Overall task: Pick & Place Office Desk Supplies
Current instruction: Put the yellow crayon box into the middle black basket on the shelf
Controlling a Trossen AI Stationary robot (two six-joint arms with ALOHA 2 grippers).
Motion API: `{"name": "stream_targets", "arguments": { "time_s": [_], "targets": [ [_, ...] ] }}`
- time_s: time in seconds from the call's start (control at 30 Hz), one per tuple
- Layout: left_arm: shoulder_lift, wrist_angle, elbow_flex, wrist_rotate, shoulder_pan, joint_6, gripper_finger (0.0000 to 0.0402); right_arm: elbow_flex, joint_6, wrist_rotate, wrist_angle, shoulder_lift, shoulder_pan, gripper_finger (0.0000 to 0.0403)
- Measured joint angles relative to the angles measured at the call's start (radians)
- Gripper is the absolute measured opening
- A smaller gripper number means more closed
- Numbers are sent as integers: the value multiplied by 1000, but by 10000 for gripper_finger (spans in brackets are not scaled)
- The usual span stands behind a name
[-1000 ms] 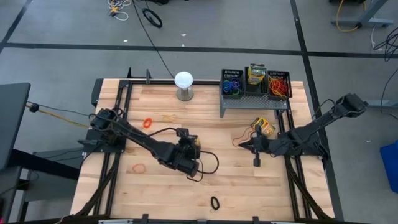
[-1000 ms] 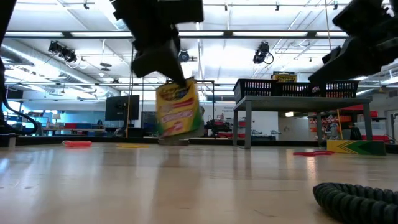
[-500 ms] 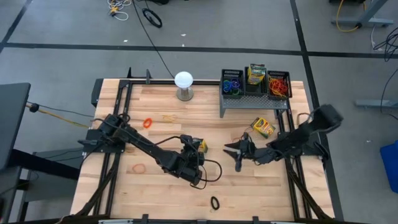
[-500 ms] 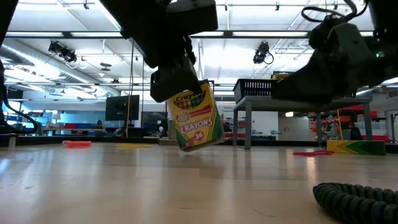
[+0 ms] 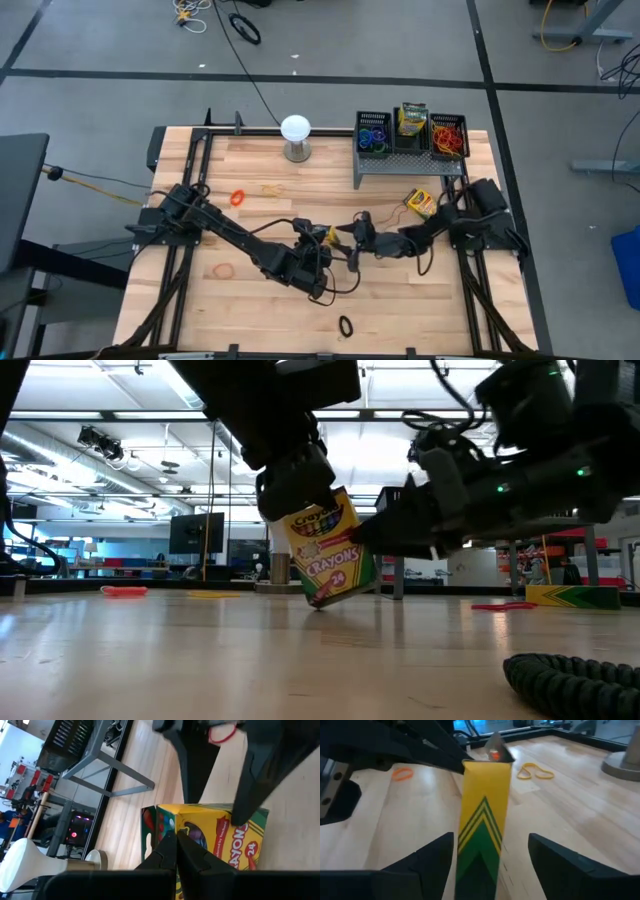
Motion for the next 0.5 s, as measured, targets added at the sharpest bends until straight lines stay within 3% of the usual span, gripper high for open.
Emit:
{"name": "stream_targets", "arguments": {
  "time_s": [0.2,0.5],
  "targets": [
    [0,15,0,13,5,12,2,30,-41,-100,-2,4,-29,237],
    [-3,37,1,51,5,0,16,38,-63,-120,-19,4,-44,115]
  ]
}}
